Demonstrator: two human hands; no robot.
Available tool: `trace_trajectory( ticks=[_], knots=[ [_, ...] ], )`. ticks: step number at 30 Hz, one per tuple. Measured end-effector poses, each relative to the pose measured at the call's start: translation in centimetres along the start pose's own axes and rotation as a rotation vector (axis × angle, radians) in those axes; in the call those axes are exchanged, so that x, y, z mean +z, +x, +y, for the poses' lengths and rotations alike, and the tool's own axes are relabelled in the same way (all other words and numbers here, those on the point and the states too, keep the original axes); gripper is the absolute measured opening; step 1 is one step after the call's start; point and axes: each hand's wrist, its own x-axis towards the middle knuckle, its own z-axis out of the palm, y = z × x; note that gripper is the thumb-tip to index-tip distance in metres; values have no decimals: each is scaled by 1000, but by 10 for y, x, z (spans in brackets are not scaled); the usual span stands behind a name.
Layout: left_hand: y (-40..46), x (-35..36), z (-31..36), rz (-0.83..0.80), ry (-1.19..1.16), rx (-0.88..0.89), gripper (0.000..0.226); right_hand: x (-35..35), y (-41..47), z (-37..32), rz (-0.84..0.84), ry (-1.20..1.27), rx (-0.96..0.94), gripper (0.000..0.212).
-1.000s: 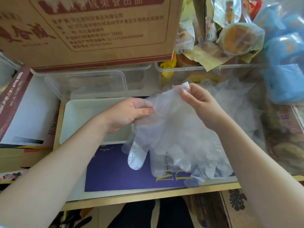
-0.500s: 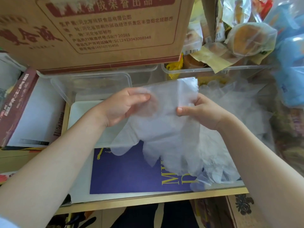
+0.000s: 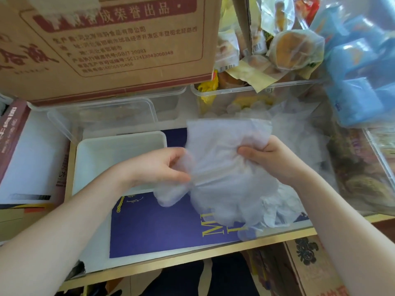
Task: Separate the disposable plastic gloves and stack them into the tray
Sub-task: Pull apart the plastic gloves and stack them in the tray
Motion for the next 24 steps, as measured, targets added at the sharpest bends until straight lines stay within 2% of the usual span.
trace_trajectory(
  ticks=[4,7,8,11,13,15,16,18,19,22,24],
  knots=[
    [20,19,24,307,-211,110,14,8,-9,1,35,-13,-45,34],
    [31,37,31,494,-242,170,26,13,-14,-1,107,24,-20,15],
    [33,40,30,555,-255,169,24,15,-16,2,105,56,28,19],
    [35,34,24,734,-242,120,15,22,-30,17,-65,113,193,24],
    [38,26,15,841,-115,98,22,21,-38,28,-208,3,285,29],
    [40,22,7,901,-18,61,32,15,-35,40,-193,-158,328,24],
    [40,23,4,899,14,46,33,10,-30,46,-80,-269,307,18],
    [39,26,0,822,82,48,31,-5,-15,60,265,-493,240,6],
    [38,29,-1,761,108,65,30,-12,-8,65,382,-596,221,19],
    [32,34,1,563,130,130,19,-26,11,78,410,-884,284,51],
    [29,38,1,457,174,170,22,-27,21,83,397,-950,334,55]
  ],
)
